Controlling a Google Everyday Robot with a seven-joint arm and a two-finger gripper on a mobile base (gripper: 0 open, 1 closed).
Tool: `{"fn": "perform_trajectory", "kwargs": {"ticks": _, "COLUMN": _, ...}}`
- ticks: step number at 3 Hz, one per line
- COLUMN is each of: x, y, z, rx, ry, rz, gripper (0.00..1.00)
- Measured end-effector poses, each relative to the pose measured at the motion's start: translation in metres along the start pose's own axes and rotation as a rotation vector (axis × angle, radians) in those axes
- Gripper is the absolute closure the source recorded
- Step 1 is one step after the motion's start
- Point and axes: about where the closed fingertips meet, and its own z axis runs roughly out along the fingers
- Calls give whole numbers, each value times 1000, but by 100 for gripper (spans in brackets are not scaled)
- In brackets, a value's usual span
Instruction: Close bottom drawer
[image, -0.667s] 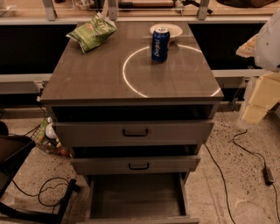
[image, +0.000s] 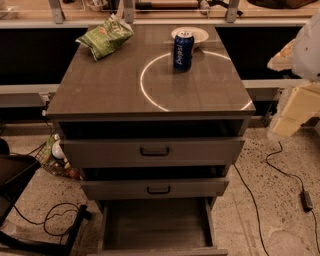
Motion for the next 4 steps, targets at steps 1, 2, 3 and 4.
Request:
{"fn": "perform_trajectory", "kwargs": {"ticks": 1, "x": -1, "y": -1, "z": -2, "rx": 9, "ry": -3, "rz": -1, "gripper": 39}}
{"fn": "perform_trajectory", "kwargs": {"ticks": 2, "x": -2, "y": -1, "z": -4, "rx": 18, "ry": -5, "rz": -2, "gripper": 64}}
{"fn": "perform_trajectory", "kwargs": {"ticks": 3, "x": -3, "y": -1, "z": -6, "rx": 27, "ry": -7, "rz": -3, "gripper": 86}}
{"fn": "perform_trajectory", "kwargs": {"ticks": 4, "x": 20, "y": 8, "z": 21, "rx": 16, "ry": 31, "rz": 33, "gripper": 100}}
